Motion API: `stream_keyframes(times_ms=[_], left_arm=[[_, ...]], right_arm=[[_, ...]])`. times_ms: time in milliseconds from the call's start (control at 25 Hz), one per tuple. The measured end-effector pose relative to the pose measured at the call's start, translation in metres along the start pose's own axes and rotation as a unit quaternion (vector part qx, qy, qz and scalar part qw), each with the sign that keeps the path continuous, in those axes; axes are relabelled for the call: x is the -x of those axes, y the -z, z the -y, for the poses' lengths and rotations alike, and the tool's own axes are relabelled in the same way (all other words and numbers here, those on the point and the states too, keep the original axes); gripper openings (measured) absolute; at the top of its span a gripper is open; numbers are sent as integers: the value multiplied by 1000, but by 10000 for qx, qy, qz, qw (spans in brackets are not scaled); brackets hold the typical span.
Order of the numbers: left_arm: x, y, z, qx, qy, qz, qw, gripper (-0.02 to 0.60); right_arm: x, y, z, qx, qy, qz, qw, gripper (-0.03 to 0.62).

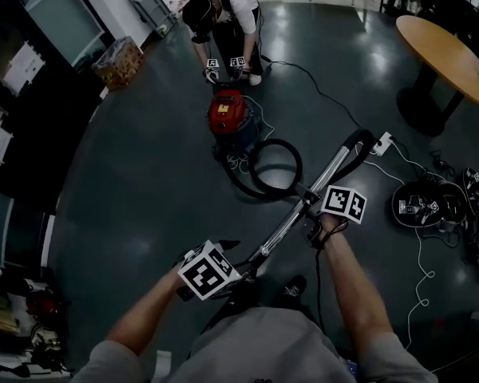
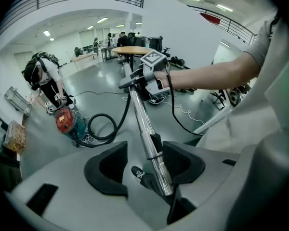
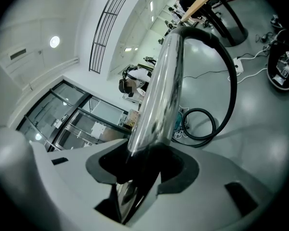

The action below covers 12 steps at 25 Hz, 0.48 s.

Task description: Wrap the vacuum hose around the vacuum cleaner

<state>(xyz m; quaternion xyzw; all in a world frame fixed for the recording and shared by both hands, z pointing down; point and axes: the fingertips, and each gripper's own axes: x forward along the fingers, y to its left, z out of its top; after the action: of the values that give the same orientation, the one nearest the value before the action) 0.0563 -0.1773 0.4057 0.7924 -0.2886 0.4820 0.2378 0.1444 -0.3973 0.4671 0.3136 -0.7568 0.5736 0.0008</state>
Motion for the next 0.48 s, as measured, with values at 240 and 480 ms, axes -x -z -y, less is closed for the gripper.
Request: stream_keyframes(times_ms=[240,480], left_arm=[[8,-7,36,-393,807,-263,9956,236],[8,-28,23,-569,665,-129,9961,236]], right_arm=[[16,-17,23,11,87,78,9999,181],[22,-23,43,375,247,-274,9986,181]])
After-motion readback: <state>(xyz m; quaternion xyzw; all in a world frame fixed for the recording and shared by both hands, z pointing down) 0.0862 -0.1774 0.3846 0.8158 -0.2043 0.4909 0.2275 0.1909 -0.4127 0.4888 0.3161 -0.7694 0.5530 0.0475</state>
